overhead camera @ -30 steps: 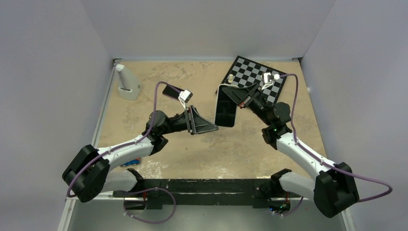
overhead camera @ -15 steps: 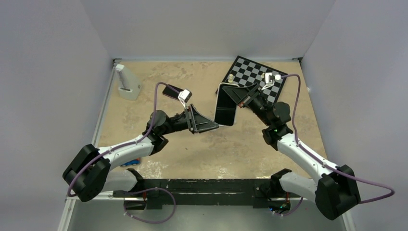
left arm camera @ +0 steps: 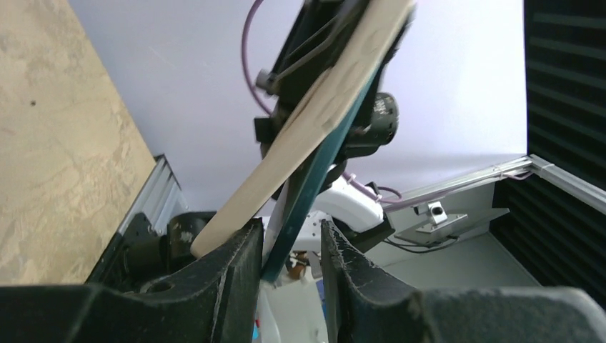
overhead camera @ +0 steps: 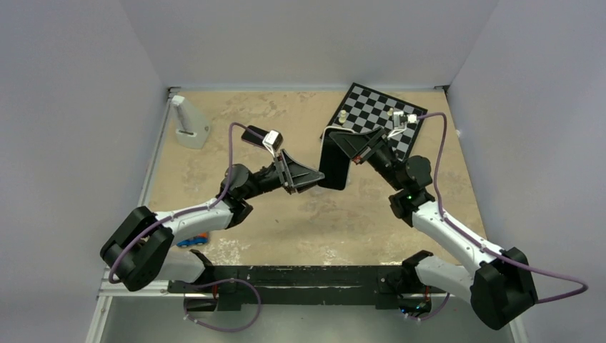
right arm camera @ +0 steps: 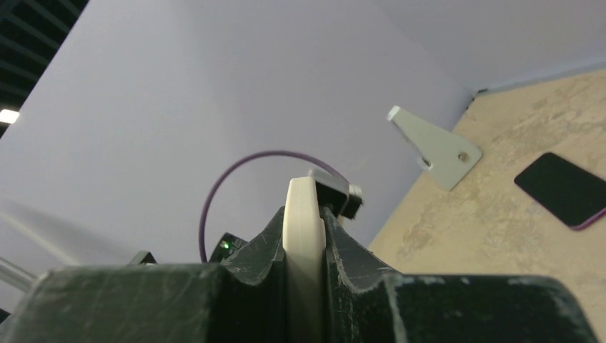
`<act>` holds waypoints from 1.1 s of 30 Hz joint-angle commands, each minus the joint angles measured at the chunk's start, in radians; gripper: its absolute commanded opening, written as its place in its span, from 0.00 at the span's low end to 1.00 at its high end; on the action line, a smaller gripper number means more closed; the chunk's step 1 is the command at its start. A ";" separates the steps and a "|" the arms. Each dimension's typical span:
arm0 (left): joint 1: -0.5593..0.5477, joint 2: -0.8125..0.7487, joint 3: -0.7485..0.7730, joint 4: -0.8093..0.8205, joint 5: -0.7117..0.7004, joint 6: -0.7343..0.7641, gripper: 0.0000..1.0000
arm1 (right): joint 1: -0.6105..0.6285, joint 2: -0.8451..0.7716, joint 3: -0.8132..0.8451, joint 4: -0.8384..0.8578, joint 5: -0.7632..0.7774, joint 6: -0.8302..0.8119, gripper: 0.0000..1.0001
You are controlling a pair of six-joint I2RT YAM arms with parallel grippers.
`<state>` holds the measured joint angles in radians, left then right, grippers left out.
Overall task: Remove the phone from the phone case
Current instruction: Remove the phone case from the phone.
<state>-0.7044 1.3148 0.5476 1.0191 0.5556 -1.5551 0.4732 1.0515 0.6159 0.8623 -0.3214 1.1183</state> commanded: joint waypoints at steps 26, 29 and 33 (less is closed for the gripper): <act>0.022 0.007 0.181 0.010 0.221 0.097 0.35 | 0.068 0.108 0.141 -0.122 -0.240 -0.066 0.00; 0.025 0.005 0.190 -0.016 0.229 0.129 0.24 | 0.067 0.108 0.161 -0.170 -0.258 -0.098 0.00; 0.029 -0.010 0.216 -0.060 0.217 0.177 0.05 | 0.067 0.089 0.181 -0.261 -0.256 -0.155 0.00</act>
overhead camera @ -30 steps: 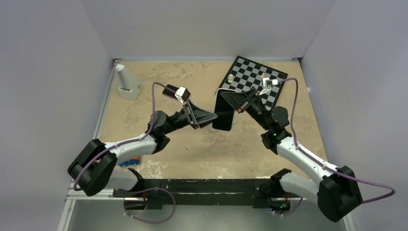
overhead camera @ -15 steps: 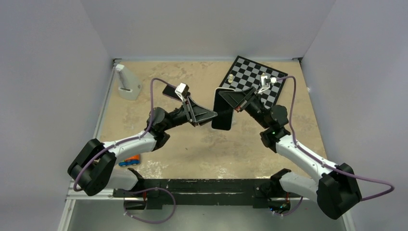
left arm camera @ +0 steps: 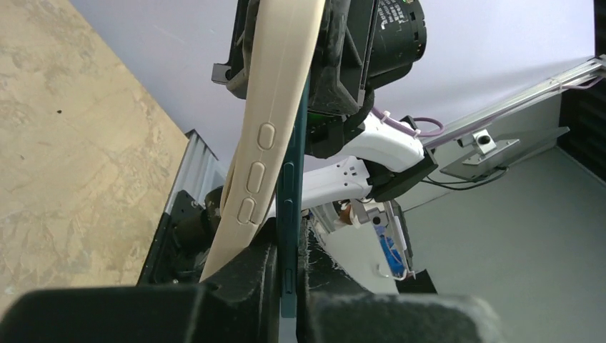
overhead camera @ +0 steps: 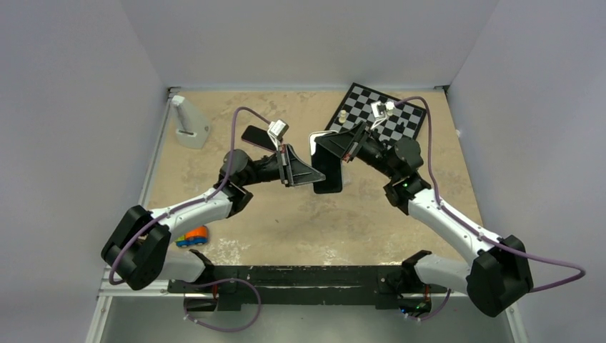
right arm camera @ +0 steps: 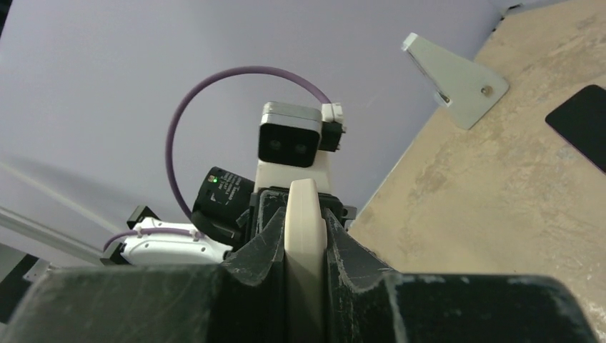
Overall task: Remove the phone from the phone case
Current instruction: Remove the phone case from the phone.
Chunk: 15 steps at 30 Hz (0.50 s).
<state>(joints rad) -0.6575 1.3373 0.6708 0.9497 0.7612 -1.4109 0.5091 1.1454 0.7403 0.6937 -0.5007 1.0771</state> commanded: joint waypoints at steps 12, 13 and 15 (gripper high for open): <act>0.049 -0.134 0.021 -0.047 -0.159 -0.074 0.00 | -0.053 -0.173 -0.013 -0.310 -0.043 -0.180 0.68; 0.052 -0.143 0.013 -0.041 -0.181 -0.087 0.00 | -0.063 -0.196 -0.047 -0.295 -0.038 -0.166 0.68; 0.058 -0.167 0.004 -0.050 -0.212 -0.095 0.00 | -0.070 -0.239 -0.103 -0.259 -0.014 -0.127 0.68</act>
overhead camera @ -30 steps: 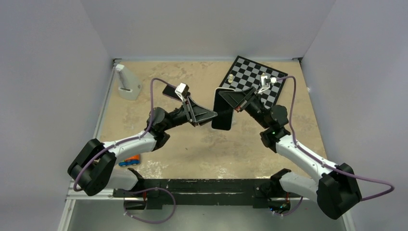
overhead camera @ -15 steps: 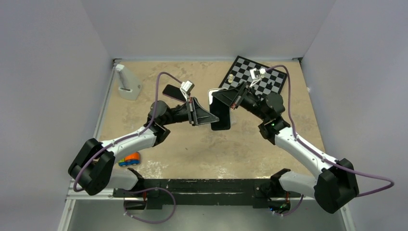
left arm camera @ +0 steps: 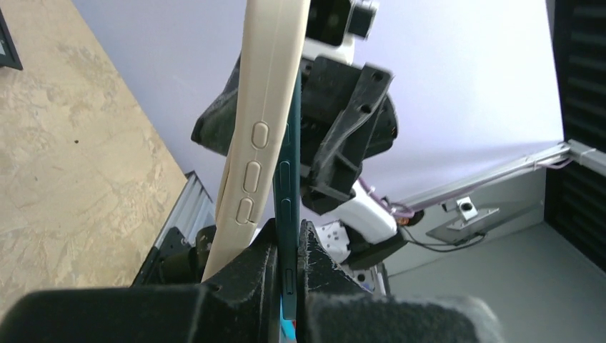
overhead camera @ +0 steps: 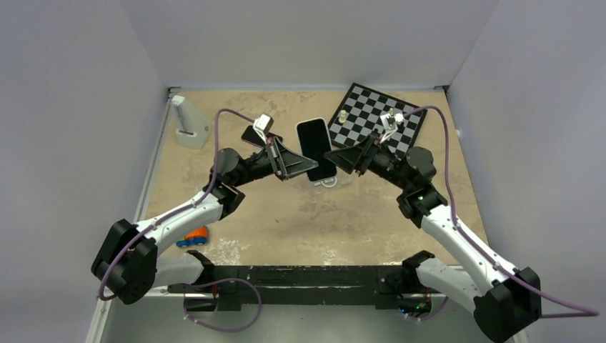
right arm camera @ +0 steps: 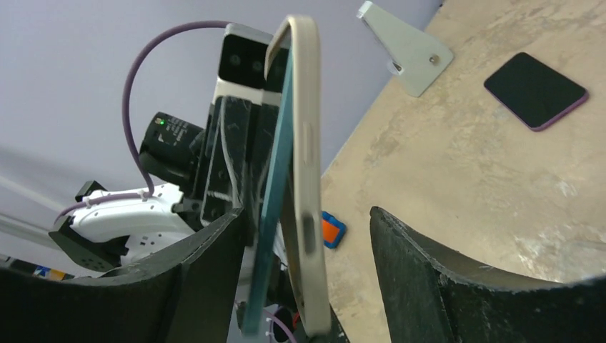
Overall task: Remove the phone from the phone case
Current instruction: Remove the phone case from the phone.
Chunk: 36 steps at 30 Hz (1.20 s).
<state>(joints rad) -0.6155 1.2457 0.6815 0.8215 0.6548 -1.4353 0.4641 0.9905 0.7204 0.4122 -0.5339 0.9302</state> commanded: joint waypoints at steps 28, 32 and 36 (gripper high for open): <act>0.043 -0.139 0.019 0.014 -0.164 -0.037 0.00 | -0.022 -0.092 -0.127 0.000 0.034 -0.049 0.54; 0.042 -0.119 0.054 0.001 -0.096 -0.028 0.00 | -0.022 -0.051 -0.071 -0.022 -0.028 -0.106 0.53; 0.042 -0.104 0.058 0.014 -0.057 -0.030 0.00 | -0.024 -0.045 -0.049 -0.037 -0.080 -0.139 0.53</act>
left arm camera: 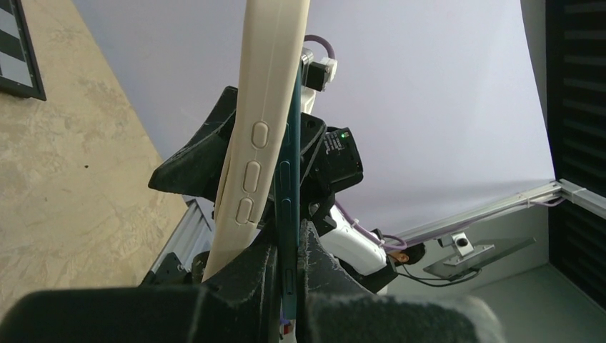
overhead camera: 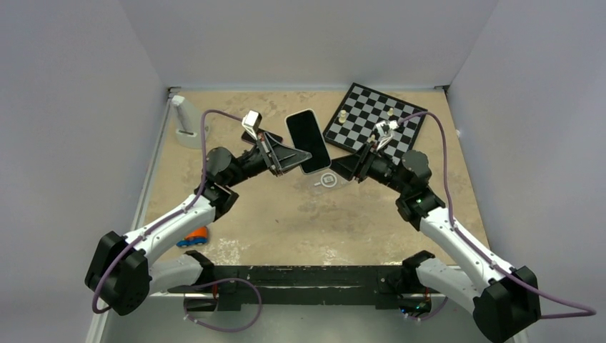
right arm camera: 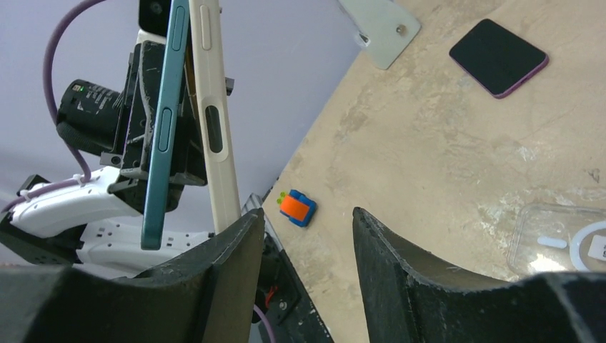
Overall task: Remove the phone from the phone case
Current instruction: Remove the phone case from the phone.
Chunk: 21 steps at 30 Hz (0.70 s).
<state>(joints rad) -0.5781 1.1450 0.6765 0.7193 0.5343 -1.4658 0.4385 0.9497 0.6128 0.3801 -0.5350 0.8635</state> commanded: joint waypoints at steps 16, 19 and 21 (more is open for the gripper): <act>0.009 0.002 0.064 0.114 0.164 0.051 0.00 | 0.002 -0.097 0.163 -0.335 -0.091 -0.252 0.53; 0.010 0.001 0.065 0.113 0.181 0.054 0.00 | 0.002 -0.100 0.172 -0.328 -0.116 -0.260 0.53; 0.010 0.001 0.070 0.109 0.195 0.058 0.00 | 0.002 -0.088 0.179 -0.324 -0.135 -0.260 0.52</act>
<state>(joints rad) -0.5762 1.1522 0.6880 0.7448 0.6857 -1.4361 0.4381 0.8635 0.7372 0.0593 -0.6151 0.6426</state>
